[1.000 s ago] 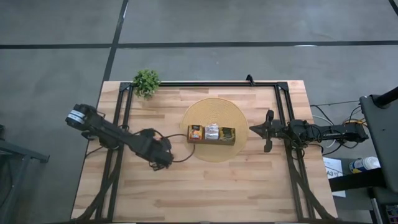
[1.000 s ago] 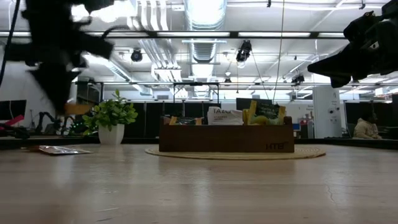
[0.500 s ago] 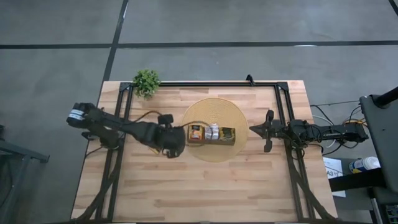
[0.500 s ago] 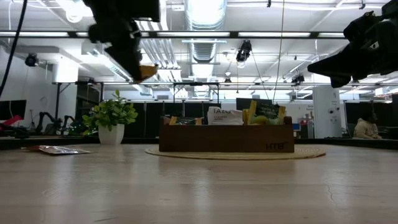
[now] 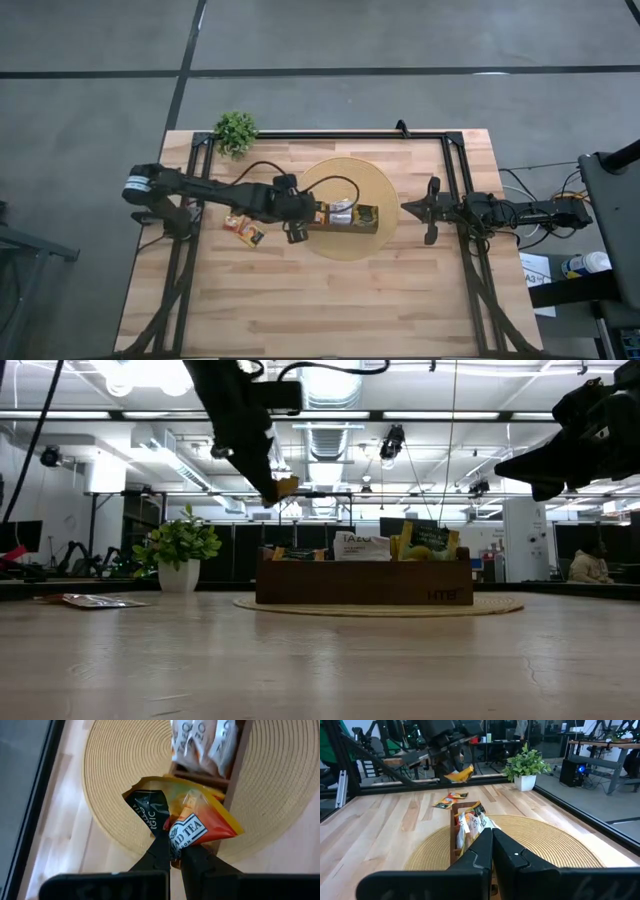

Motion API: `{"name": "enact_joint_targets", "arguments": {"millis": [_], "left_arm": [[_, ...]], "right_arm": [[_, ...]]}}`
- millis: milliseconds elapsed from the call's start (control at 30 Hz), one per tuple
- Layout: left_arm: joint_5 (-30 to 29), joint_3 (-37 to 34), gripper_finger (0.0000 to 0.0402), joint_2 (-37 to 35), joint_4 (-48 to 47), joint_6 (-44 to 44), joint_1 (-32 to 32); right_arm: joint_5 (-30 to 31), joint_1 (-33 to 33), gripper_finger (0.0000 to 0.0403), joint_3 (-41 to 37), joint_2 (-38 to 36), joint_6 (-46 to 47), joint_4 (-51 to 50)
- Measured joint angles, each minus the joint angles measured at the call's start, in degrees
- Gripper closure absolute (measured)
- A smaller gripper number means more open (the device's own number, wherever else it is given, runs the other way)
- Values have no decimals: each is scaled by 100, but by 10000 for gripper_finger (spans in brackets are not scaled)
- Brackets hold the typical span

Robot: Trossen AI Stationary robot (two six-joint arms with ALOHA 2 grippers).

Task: Pick & Place Tea
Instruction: Put the orange tea bag into the left section of the wooden organizer

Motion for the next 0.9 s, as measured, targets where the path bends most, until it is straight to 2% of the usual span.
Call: {"name": "enact_joint_targets", "arguments": {"millis": [433,900], "left_arm": [[390,351,386,931,345,-6,257],[404,543,366,1583,383,-240,373]], "right_arm": [[0,0,394,1,2,0,-1],[1,-1,394,0,2,0,-1]]}}
